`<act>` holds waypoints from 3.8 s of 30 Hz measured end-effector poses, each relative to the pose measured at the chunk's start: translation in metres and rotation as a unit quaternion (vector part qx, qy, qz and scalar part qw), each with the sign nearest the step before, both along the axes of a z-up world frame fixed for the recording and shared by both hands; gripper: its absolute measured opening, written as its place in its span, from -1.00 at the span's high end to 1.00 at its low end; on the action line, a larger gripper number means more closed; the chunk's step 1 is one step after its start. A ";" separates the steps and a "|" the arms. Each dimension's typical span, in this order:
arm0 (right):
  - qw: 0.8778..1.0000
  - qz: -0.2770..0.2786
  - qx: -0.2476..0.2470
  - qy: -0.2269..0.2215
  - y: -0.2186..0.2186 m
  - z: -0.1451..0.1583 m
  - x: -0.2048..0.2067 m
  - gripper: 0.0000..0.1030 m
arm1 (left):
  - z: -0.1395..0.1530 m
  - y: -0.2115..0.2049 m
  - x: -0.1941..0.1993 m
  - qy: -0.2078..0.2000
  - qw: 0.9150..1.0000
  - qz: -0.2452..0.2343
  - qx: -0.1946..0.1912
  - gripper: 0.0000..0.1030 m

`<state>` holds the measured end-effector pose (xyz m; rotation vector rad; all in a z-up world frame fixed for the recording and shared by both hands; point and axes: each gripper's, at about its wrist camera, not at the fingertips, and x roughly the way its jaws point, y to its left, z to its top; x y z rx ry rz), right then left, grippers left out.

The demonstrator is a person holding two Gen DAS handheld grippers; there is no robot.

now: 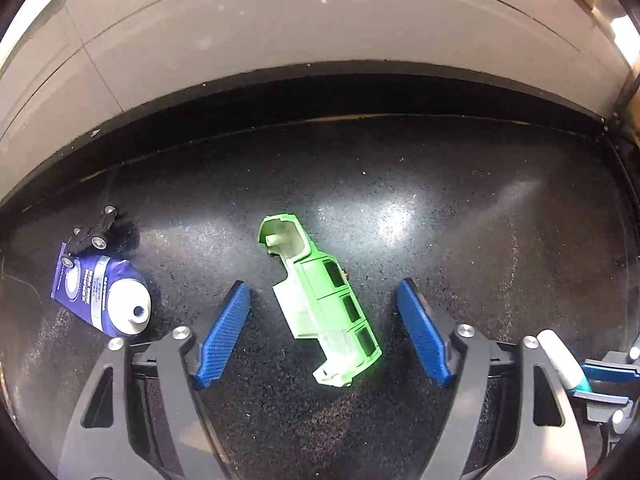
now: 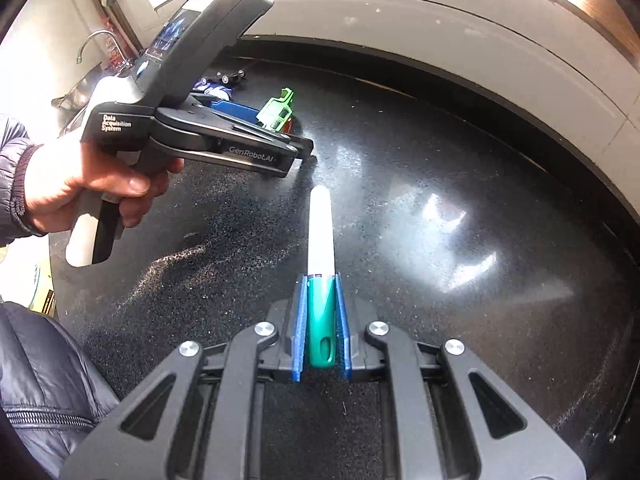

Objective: Collect trash
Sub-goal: 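Grasp the green-white marker with right tool while left tool grasps green toy part, then carry marker and toy part to the bin and open both tools, then return both tools to the counter trash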

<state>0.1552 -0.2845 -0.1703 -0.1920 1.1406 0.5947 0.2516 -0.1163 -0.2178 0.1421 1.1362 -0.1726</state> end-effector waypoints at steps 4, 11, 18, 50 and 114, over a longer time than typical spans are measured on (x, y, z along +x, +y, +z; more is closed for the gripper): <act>1.000 -0.031 0.003 -0.001 -0.005 0.006 -0.003 0.72 | 0.004 -0.017 0.002 0.008 1.000 -0.007 -0.003 0.36; 0.998 -0.062 0.011 0.007 -0.005 0.008 -0.011 0.72 | 0.029 -0.005 -0.032 0.003 1.000 -0.005 -0.021 0.45; 0.998 -0.059 0.003 -0.014 0.018 0.024 -0.029 0.72 | 0.061 0.024 -0.102 -0.018 0.999 -0.010 -0.029 0.45; 0.974 0.208 0.059 -0.064 0.328 0.099 -0.165 0.72 | 0.132 0.301 -0.384 -0.105 0.955 0.276 0.029 0.45; 0.989 0.105 0.074 -0.074 0.324 0.126 -0.145 -0.64 | 0.107 0.277 -0.363 -0.139 0.975 0.166 -0.046 -0.74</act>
